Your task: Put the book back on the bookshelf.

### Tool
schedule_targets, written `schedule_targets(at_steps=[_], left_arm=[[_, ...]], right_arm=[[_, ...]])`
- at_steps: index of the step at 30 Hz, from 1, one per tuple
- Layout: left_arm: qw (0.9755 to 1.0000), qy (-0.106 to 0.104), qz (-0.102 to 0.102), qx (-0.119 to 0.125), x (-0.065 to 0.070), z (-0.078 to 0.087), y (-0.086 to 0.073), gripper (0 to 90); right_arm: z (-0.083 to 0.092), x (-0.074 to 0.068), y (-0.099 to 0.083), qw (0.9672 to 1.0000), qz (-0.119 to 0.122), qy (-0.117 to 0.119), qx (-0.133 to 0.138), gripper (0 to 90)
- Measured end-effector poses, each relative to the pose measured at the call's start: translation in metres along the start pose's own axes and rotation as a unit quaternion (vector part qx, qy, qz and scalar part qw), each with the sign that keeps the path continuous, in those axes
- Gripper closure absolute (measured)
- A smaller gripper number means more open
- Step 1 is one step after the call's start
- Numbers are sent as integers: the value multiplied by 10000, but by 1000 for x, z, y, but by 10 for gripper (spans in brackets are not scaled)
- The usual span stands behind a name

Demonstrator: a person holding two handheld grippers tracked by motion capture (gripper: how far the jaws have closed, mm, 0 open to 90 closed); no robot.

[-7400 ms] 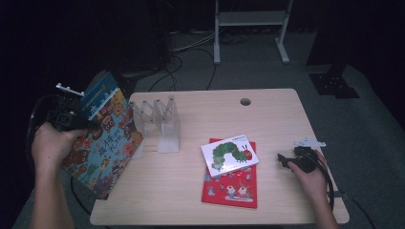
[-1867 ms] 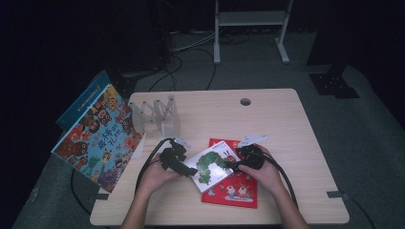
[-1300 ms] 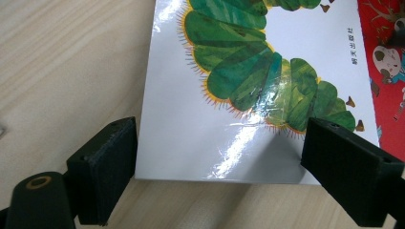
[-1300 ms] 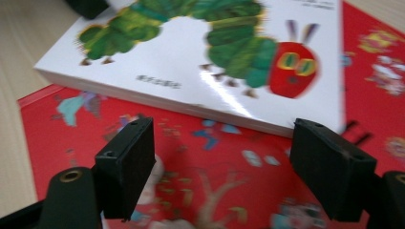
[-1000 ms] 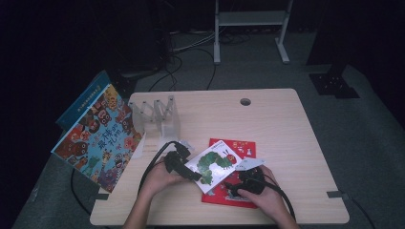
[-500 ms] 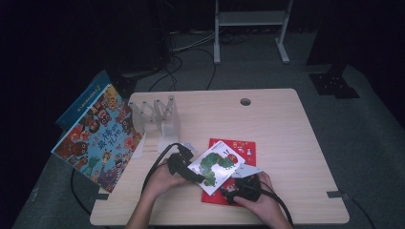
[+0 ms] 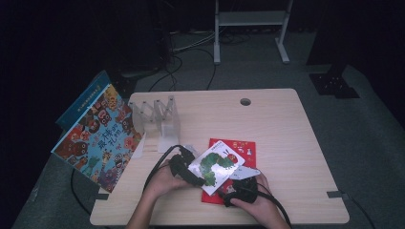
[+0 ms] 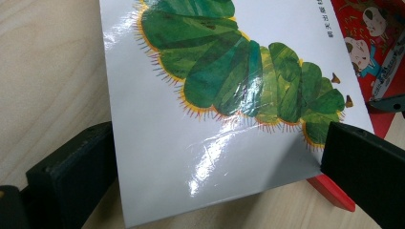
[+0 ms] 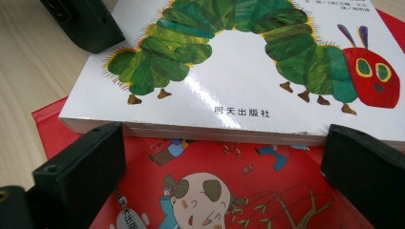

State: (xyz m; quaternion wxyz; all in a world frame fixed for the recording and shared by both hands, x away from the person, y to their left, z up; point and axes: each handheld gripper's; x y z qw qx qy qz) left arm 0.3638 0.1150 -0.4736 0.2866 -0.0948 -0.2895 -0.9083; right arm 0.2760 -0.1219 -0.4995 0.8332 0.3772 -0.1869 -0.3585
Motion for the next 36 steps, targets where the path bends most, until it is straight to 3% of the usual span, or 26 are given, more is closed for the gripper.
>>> schedule_targets(at_steps=[3,10,18,21,26,27,29,30,31,36], left_arm=[[9999,-14,-13,-123,2,-1,3,0],[10000,-7,11,-84,2,1,3,8],[9993,-145,21,331,5,18,4,58],[9972,-196,-120,713,14,35,7,86],[9933,-279,-430,1031,30,54,12,189],[9927,-342,-463,1063,33,57,13,213],[9905,-663,-573,1064,37,56,16,273],[9901,-710,-630,1035,42,52,18,301],[9908,-611,-685,990,46,49,20,304],[9923,-418,-671,956,51,49,25,397]], right_arm=[[0,0,0,10000,-11,-24,-12,0],[-1,0,0,10000,-14,-23,-14,0],[0,0,-1,10000,-34,-45,-10,0],[0,0,-1,10000,-54,-59,4,0],[0,-1,-2,9999,-97,-68,33,0],[0,0,-2,9999,-74,-85,50,0],[0,0,-2,9999,-84,-79,38,0],[0,-1,-2,9999,-99,-74,33,0],[0,-1,-2,9999,-101,-75,32,0],[0,0,-3,9999,-90,-83,45,0]])
Point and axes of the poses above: each handheld gripper's, and its own axes: z roughly backward along the jaws, y roughly out of its top, x roughly to its right, and after that the axes turned 4 degrees about -y, right-handed
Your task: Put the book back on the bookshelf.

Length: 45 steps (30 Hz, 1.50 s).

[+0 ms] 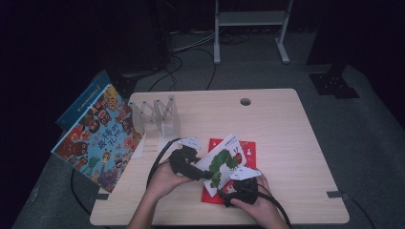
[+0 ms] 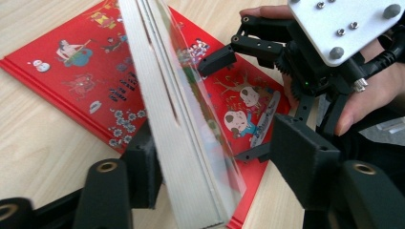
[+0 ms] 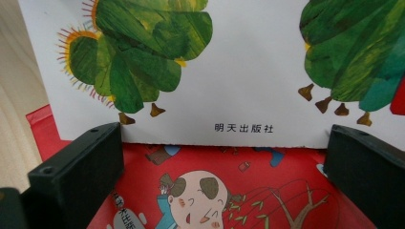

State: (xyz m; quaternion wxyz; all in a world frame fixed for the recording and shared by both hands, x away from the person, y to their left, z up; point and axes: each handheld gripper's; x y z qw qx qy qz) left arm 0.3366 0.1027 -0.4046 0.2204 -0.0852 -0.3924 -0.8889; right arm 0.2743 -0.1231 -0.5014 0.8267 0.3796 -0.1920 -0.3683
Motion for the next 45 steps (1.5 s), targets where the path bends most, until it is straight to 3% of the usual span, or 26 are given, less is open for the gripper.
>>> schedule_targets(at_steps=[10,16,18,21,24,26,31,37,41,45], left_arm=[[9998,145,146,-52,-2,0,5,653],[9995,265,76,-184,-1,4,13,690],[9991,355,-20,-252,0,6,16,707],[9985,443,-90,-304,-1,10,18,731],[9982,472,-138,-342,0,12,17,739],[9980,493,-151,-373,0,14,16,744],[9978,571,-104,-315,-1,18,14,749],[9975,645,-53,-269,-3,26,13,752],[9974,690,3,-207,-5,34,11,752],[9970,766,78,-76,-8,45,7,752]], right_arm=[[0,0,0,10000,-6,-1,6,0],[1,3,0,9999,79,107,-3,11],[3,5,1,9997,179,182,59,122],[7,9,3,9990,434,131,14,137],[11,14,2,9993,349,118,28,133],[14,23,2,9997,222,109,34,134],[28,67,-6,9993,-100,-367,27,139],[38,129,-24,9912,-789,-1045,-181,142],[41,151,-33,9859,-1042,-1270,-301,142],[40,160,-40,9831,-1174,-1347,-405,142]])
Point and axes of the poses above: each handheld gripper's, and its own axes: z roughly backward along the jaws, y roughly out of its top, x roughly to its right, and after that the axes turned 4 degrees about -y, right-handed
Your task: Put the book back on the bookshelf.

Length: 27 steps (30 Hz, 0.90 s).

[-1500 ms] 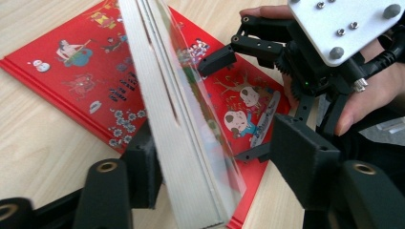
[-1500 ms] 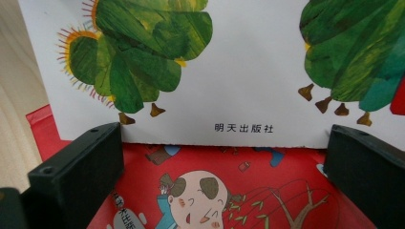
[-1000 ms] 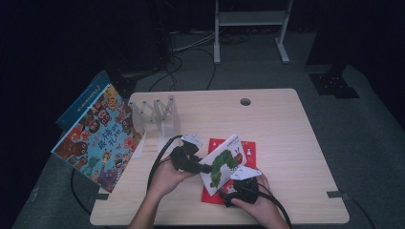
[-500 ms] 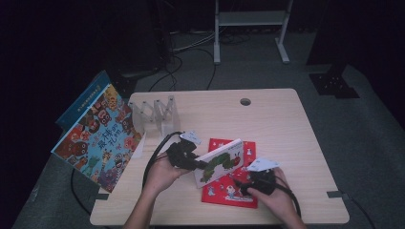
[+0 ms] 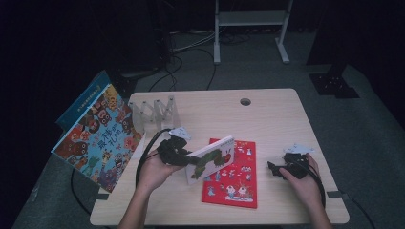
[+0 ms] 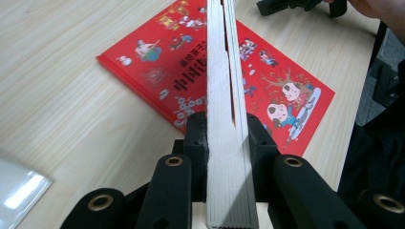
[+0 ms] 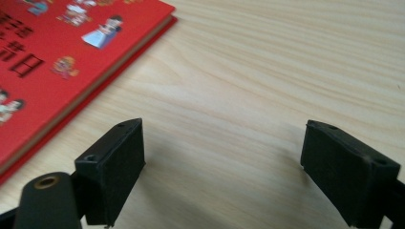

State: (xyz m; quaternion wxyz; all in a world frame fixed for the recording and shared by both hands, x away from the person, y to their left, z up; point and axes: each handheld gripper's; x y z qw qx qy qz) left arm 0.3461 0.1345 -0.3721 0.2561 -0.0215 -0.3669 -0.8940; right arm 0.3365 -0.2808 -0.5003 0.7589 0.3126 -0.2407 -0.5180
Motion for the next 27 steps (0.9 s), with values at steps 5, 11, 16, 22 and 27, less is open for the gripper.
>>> schedule_targets(at_steps=[5,11,16,22,27], left_arm=[[9998,92,148,60,-5,17,-9,753],[9992,181,321,131,-8,38,-22,753],[9981,352,469,208,-10,57,-35,753],[9962,471,643,342,-13,82,-51,754],[9938,666,819,353,-17,100,-65,753]], right_arm=[[-3,3,-2,10000,-61,-26,65,127],[-5,4,0,9999,-97,-52,51,112],[-5,4,0,9999,-105,-62,51,110],[-5,4,0,9999,-106,-61,51,110],[-5,4,0,9999,-107,-61,51,110]])
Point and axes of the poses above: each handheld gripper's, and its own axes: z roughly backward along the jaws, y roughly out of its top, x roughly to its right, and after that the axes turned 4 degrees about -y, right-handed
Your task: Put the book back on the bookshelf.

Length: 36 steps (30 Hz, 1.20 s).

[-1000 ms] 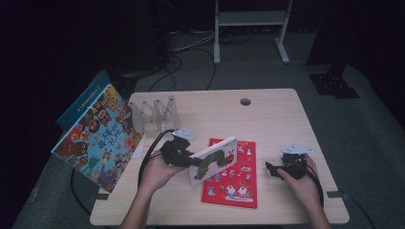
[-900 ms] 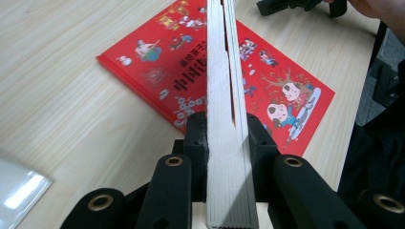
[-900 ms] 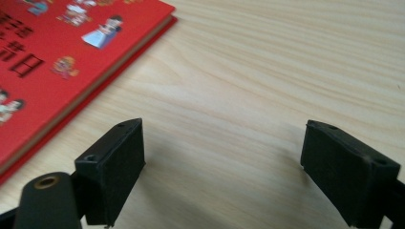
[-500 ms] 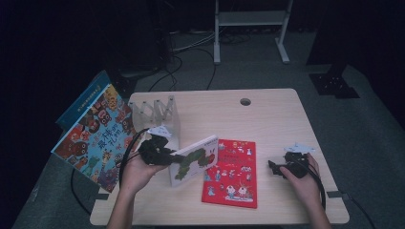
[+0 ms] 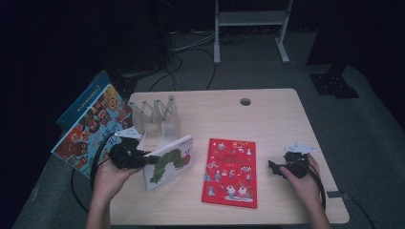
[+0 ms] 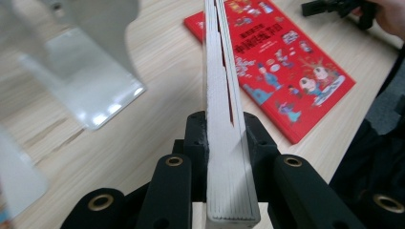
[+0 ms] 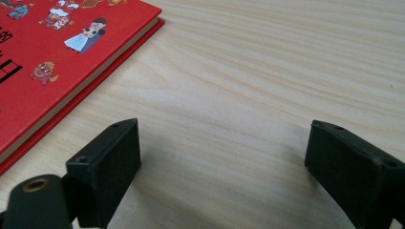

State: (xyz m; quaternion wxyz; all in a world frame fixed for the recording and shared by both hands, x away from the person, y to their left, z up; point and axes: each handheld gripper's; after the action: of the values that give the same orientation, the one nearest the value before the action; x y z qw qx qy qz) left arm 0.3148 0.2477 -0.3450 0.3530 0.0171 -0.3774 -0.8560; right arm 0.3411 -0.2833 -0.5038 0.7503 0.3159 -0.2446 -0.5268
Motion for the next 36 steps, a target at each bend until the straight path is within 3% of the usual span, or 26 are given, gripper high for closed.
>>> schedule_targets(at_steps=[8,14,26,36], left_arm=[[9994,257,216,63,-17,18,-14,753],[9984,401,394,64,-29,22,-14,753],[9953,828,454,220,-53,8,18,753],[9928,1032,546,250,-67,-11,37,753]], right_arm=[[0,0,0,10000,-1,0,0,110],[0,0,0,10000,0,1,-1,110],[0,0,0,10000,1,-1,0,110],[0,0,0,10000,2,-1,0,110]])
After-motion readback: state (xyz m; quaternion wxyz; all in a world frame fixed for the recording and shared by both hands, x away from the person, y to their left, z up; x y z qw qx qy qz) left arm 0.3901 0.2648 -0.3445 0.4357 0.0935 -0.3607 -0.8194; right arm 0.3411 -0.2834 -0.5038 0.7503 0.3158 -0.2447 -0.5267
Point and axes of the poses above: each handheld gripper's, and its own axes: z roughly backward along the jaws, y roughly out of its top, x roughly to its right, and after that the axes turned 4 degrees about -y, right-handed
